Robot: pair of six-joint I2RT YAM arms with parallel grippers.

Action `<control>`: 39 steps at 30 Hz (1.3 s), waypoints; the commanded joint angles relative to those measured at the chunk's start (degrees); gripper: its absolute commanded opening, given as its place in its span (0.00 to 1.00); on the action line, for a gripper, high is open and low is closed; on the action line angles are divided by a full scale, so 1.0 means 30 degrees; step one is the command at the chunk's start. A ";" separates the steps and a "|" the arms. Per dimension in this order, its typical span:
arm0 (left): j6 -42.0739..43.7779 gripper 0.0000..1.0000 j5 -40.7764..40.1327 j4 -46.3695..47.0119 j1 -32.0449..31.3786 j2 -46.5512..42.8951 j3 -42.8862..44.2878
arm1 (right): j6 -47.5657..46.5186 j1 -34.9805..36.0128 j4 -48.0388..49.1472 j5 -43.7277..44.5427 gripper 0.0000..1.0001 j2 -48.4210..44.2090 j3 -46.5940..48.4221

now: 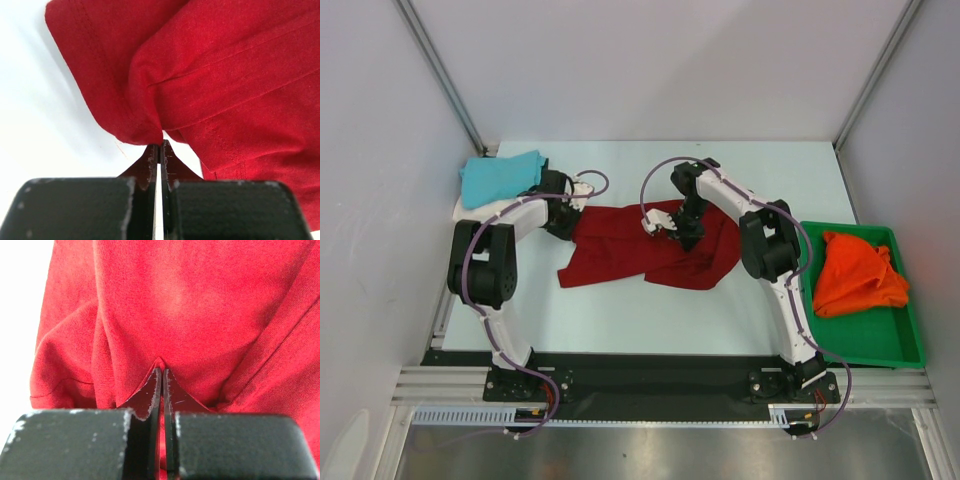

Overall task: Fold and stack the t-shirts
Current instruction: Flatten the tshirt out

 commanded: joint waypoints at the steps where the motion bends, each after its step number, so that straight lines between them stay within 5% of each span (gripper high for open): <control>1: 0.0312 0.00 0.0027 0.0255 -0.0091 0.0032 0.0802 | 0.0217 -0.0086 -0.3588 -0.0294 0.00 -0.0328 0.0302; 7: 0.0691 0.01 -0.0441 0.0314 -0.0470 -0.0318 0.0832 | 0.4799 -0.2656 -0.1143 -0.2255 0.00 -0.0880 0.5035; 13: 0.0809 0.01 -0.0412 0.0168 -0.1291 -0.0933 0.0920 | 0.8152 -0.4478 0.2821 -0.2054 0.00 -0.2816 0.4262; 17: 0.1015 0.00 -0.0822 0.0109 -0.1935 -0.2016 0.0803 | 1.4262 -0.6177 0.6397 -0.2728 0.00 -0.4515 0.3002; 23: 0.1394 0.00 -0.0414 -0.1322 -0.2054 -0.4710 0.1328 | 1.5482 -0.7205 0.8305 -0.0856 0.00 -0.6973 0.1361; 39: 0.1571 0.01 -0.0966 -0.3787 -0.2171 -1.0541 0.6129 | 2.3276 -1.0457 1.3638 0.1547 0.00 -1.2454 0.3176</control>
